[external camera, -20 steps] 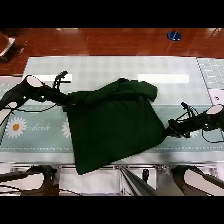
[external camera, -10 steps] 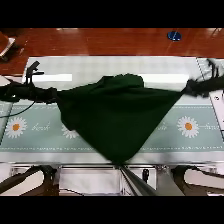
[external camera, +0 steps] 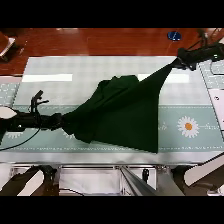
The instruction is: Fold the shirts.
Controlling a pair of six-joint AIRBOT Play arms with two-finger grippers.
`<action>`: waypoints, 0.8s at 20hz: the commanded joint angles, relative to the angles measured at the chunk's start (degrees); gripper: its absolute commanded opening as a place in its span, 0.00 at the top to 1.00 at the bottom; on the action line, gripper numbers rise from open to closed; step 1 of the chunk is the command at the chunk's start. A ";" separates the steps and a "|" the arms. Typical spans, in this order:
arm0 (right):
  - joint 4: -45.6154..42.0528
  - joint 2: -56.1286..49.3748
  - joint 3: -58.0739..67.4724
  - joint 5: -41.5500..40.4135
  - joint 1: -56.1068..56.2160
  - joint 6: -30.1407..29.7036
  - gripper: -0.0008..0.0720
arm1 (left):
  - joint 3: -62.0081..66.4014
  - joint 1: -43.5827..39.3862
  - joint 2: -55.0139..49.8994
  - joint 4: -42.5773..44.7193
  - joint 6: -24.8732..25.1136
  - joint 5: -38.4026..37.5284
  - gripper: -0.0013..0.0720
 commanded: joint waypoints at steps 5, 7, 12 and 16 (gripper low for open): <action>1.33 2.08 2.43 11.45 -3.37 -3.39 0.43 | 7.48 5.38 1.07 8.92 -1.25 5.27 0.29; -6.14 7.93 -0.22 13.68 -7.45 -4.74 0.42 | 12.90 11.10 1.53 12.00 -3.10 1.49 0.29; -5.22 28.68 -35.63 -1.77 -16.55 -7.61 0.41 | 3.37 16.55 2.03 4.11 -3.56 -8.55 0.29; 4.24 41.42 -62.40 -8.68 -18.01 -14.93 0.42 | -8.50 13.33 1.97 1.38 -2.27 -4.17 0.29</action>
